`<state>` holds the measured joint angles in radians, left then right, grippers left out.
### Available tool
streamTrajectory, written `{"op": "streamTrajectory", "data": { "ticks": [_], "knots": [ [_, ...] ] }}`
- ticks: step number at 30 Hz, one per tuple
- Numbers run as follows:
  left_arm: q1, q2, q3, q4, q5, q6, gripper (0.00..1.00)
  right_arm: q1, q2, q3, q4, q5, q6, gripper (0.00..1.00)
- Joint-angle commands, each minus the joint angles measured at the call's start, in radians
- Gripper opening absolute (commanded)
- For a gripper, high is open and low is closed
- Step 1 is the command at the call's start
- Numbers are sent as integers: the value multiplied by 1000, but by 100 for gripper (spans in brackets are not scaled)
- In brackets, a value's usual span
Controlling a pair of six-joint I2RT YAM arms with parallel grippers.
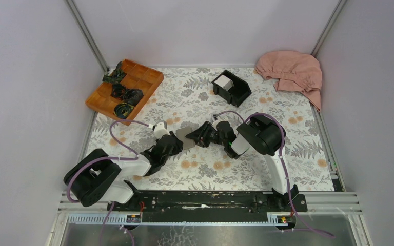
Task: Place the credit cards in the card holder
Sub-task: Close the card holder at the center of the board.
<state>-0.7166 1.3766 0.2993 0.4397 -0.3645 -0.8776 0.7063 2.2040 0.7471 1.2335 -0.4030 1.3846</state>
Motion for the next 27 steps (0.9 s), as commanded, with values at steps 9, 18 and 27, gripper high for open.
{"op": "streamTrajectory", "data": {
  "ticks": [9, 18, 27],
  "knots": [
    [8, 59, 2, -125, 47, 40, 36, 33, 119, -44, -334, 10, -136, 37],
    [11, 68, 5, -117, 54, 43, 35, 39, 141, -38, -342, 12, -137, 37],
    [12, 72, -8, -104, 62, 40, 35, 42, 145, -35, -344, 39, -130, 34]
  ]
}}
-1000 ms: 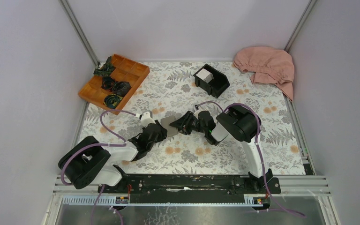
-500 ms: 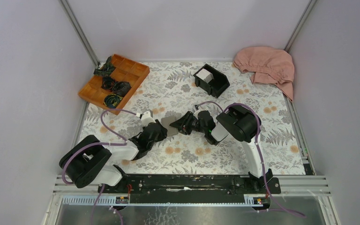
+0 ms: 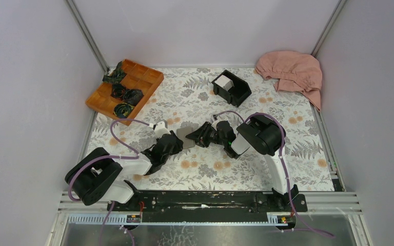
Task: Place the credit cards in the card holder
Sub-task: Close the card holder at the center of the board.
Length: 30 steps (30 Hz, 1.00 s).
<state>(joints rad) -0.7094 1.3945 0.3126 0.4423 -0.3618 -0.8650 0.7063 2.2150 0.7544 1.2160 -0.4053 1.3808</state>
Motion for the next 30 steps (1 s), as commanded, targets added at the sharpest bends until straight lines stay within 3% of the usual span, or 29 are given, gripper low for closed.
{"op": "streamTrajectory", "data": {
  "ticks": [1, 26, 30],
  "knots": [
    [5, 57, -21, -105, 60, 29, 35, 42, 131, -41, -334, 46, -125, 34],
    [11, 97, -17, -85, 75, 43, 35, 63, 125, 17, -509, 134, -173, 15],
    [13, 96, -21, -80, 76, 38, 35, 64, 127, 2, -486, 138, -175, 20]
  ]
}}
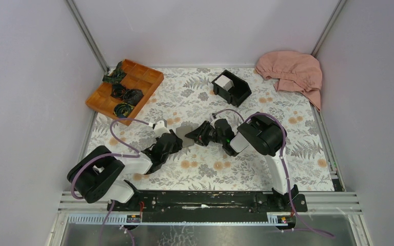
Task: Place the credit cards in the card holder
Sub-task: Close the card holder at the center of the board.
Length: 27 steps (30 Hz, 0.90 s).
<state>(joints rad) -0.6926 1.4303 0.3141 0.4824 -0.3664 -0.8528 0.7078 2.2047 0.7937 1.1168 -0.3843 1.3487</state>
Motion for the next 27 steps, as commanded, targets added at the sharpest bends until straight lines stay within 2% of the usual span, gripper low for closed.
{"op": "streamTrajectory", "data": {
  "ticks": [1, 4, 8, 10, 12, 18, 23, 27],
  "knots": [
    [-3, 56, -23, -121, 81, 22, 35, 63, 130, -59, -344, 124, -138, 26],
    [-2, 26, -20, -143, 69, 16, 37, 62, 101, -94, -251, 116, -121, 42],
    [-2, -65, -10, -191, 39, 12, 51, 62, 17, -118, -265, 134, -172, 50],
    [-1, -130, 0, -215, 21, 12, 60, 62, -23, -127, -284, 152, -200, 52],
    [-1, -179, 21, -246, 9, 14, 63, 60, -58, -129, -305, 164, -224, 53],
    [-1, -305, 110, -385, -39, 32, 67, 60, -199, -163, -435, 266, -317, 55],
    [-1, -383, 136, -454, -81, 29, 68, 60, -338, -125, -672, 402, -467, 56],
    [-1, -405, 139, -476, -108, 35, 71, 60, -370, -63, -842, 489, -581, 57]
  ]
}}
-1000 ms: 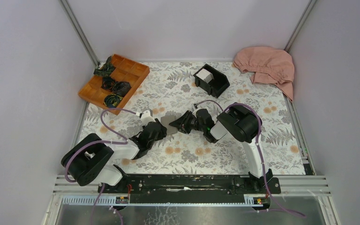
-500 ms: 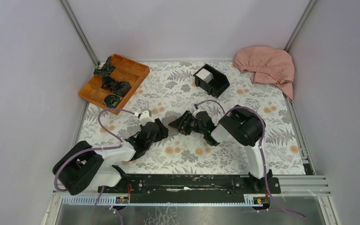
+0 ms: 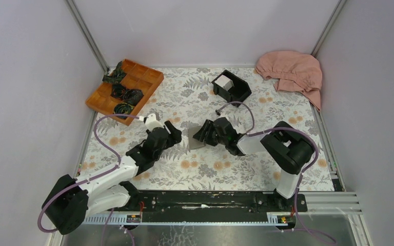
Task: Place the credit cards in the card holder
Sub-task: Close the card holder at the center of the board, then reset both arms
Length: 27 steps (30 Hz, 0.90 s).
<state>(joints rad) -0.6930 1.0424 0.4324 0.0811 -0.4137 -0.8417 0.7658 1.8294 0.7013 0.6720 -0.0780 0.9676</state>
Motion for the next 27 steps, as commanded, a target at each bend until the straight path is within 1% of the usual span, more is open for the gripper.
{"op": "streamTrajectory", "data": {
  "ticks": [1, 4, 5, 7, 11, 16, 20, 21, 22, 23, 25, 26, 27],
  "knots": [
    [0, -17, 22, -80, -67, 24, 72, 3, 8, 50, -437, 204, -230, 57],
    [0, -16, 16, -80, -75, 12, 75, 7, 49, 119, -567, 273, -302, 58],
    [0, -14, 16, -82, -77, 6, 76, 7, 51, 118, -584, 301, -310, 58],
    [-1, -11, 17, -86, -80, -1, 78, 8, 18, 66, -552, 358, -317, 59],
    [-2, -17, 10, -87, -91, -15, 80, 14, -13, 38, -579, 454, -338, 59],
    [-3, -29, -28, -37, -93, -24, 85, 15, -78, -5, -533, 494, -361, 60],
    [-6, -42, -73, 26, -117, -17, 93, 16, -142, -24, -503, 540, -400, 61],
    [-7, -43, -82, 45, -136, -6, 96, 15, -157, -25, -500, 547, -420, 62],
    [-7, -44, -89, 63, -149, 5, 99, 15, -177, -25, -500, 549, -431, 63],
    [-7, -44, -94, 83, -164, 18, 100, 16, -204, -23, -505, 580, -441, 67],
    [-7, -38, -95, 118, -189, 60, 100, 15, -250, -30, -510, 621, -471, 78],
    [-7, -33, -88, 127, -206, 80, 100, 14, -272, -35, -512, 642, -485, 87],
    [-7, -23, -80, 132, -222, 100, 100, 14, -299, -44, -511, 661, -499, 91]
  ]
}}
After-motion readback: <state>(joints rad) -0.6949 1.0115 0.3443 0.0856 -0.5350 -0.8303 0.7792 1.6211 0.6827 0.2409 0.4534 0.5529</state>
